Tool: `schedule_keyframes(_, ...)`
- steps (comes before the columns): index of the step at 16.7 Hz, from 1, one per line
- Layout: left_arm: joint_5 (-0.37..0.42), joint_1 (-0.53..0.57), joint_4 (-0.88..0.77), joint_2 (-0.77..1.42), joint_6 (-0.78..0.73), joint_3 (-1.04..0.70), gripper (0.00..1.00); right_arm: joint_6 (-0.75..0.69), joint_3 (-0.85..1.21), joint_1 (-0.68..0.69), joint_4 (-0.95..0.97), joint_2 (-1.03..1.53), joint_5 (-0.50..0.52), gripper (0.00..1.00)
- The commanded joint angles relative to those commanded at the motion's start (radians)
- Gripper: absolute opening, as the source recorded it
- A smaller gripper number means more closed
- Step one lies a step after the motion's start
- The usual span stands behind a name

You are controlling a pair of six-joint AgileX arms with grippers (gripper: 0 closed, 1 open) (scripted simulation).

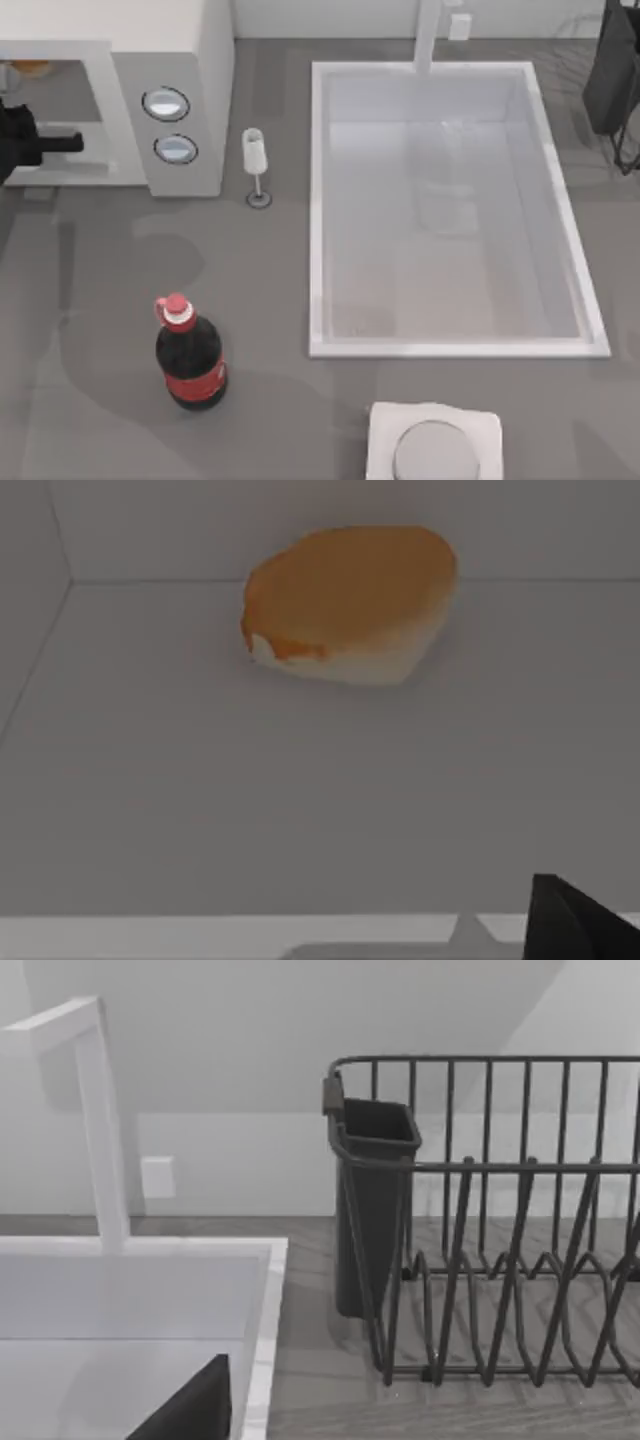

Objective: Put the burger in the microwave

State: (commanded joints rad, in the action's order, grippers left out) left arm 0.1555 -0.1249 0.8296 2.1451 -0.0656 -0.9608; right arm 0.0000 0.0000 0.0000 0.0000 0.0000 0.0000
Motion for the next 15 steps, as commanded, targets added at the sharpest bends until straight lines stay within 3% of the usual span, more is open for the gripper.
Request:
schedule_keyframes(7, 0.0, 0.01, -0.03, 0.044, 0.007, -0.063, 0.0, 0.0, 0.0, 0.0, 0.0, 0.0, 0.0, 1.0)
schedule_keyframes(15, -0.021, 0.019, -0.202, 0.292, 0.035, -0.537, 0.0, 0.0, 0.0, 0.0, 0.0, 0.0, 0.0, 1.0)
